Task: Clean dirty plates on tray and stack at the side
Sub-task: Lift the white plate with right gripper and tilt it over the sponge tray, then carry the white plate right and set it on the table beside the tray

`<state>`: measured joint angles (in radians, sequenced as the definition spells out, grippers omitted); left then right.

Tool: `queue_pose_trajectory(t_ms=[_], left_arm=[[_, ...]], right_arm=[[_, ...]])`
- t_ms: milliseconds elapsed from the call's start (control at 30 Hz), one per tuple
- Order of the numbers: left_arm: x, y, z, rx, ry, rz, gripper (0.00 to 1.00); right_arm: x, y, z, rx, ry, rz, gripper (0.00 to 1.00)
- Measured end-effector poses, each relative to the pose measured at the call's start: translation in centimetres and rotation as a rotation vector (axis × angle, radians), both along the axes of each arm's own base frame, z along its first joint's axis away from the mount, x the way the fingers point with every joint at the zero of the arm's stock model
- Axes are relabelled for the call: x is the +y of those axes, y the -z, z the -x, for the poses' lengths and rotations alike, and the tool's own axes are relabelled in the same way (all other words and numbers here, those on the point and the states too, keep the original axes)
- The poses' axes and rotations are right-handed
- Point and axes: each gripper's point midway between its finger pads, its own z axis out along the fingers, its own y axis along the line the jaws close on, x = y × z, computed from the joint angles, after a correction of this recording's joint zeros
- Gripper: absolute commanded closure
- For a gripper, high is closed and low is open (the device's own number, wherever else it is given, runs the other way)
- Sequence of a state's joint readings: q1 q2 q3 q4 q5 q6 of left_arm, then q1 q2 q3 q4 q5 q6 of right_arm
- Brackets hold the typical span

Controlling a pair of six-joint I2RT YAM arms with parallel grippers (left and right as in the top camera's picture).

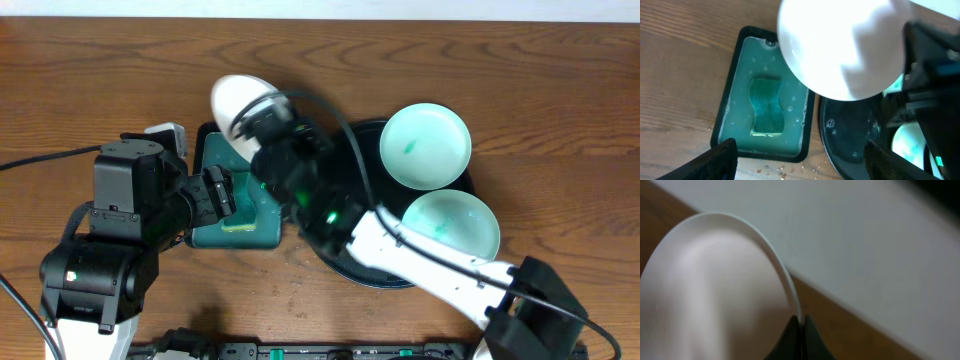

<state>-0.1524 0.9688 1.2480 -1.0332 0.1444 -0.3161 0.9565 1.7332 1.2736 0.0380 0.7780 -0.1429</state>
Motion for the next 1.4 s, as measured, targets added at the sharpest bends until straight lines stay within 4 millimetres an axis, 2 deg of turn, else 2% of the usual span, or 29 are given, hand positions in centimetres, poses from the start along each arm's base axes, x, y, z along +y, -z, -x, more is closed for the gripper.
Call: queue_pose_trajectory(t_ms=[100, 200, 333, 433, 500, 667, 700, 833, 900, 967, 1067, 1233, 1267, 1300, 1400], left_arm=[[0.0, 0.0, 0.0, 0.0, 0.0, 0.0, 0.19], [0.0, 0.0, 0.0, 0.0, 0.0, 0.0, 0.19], [0.0, 0.0, 0.0, 0.0, 0.0, 0.0, 0.19], [0.0, 0.0, 0.0, 0.001, 0.0, 0.0, 0.19], [0.0, 0.0, 0.0, 0.0, 0.0, 0.0, 0.19], [0.0, 0.0, 0.0, 0.0, 0.0, 0.0, 0.19], [0.0, 0.0, 0.0, 0.001, 0.0, 0.0, 0.19], [0.0, 0.0, 0.0, 0.0, 0.0, 0.0, 0.19], [0.0, 0.0, 0.0, 0.0, 0.0, 0.0, 0.19], [0.0, 0.0, 0.0, 0.0, 0.0, 0.0, 0.19], [0.0, 0.0, 0.0, 0.0, 0.0, 0.0, 0.19], [0.0, 0.0, 0.0, 0.0, 0.0, 0.0, 0.19], [0.0, 0.0, 0.0, 0.0, 0.0, 0.0, 0.19], [0.0, 0.0, 0.0, 0.0, 0.0, 0.0, 0.19], [0.0, 0.0, 0.0, 0.0, 0.0, 0.0, 0.19]], right_arm=[[-3.0, 4.4, -1.6, 0.221, 0.041, -0.132, 0.99], [-5.3, 7.0, -2.9, 0.407, 0.066, -0.314, 0.99], [-8.1, 8.6, -4.2, 0.65, 0.041, -0.577, 0.99], [-11.6, 8.7, -4.3, 0.788, 0.054, -0.725, 0.99], [-15.8, 8.1, -4.4, 0.842, 0.119, -0.827, 0.99], [-29.9, 6.8, -3.3, 0.832, 0.438, -1.03, 0.99], [-33.4, 6.9, -2.5, 0.82, 0.537, -1.072, 0.99], [-43.5, 9.1, 1.5, 0.782, 0.89, -1.125, 0.99], [-47.1, 10.1, 3.4, 0.761, 1.028, -1.125, 0.99], [-49.8, 11.4, 5.2, 0.751, 1.139, -1.124, 0.99], [-51.5, 14.0, 7.3, 0.779, 1.239, -1.127, 0.99], [-51.5, 19.7, 10.0, 0.873, 1.336, -1.103, 0.99], [-51.2, 20.6, 10.5, 0.888, 1.346, -1.098, 0.96], [-51.0, 21.5, 11.0, 0.898, 1.354, -1.092, 0.85], [-50.7, 22.2, 11.6, 0.913, 1.36, -1.082, 0.7]])
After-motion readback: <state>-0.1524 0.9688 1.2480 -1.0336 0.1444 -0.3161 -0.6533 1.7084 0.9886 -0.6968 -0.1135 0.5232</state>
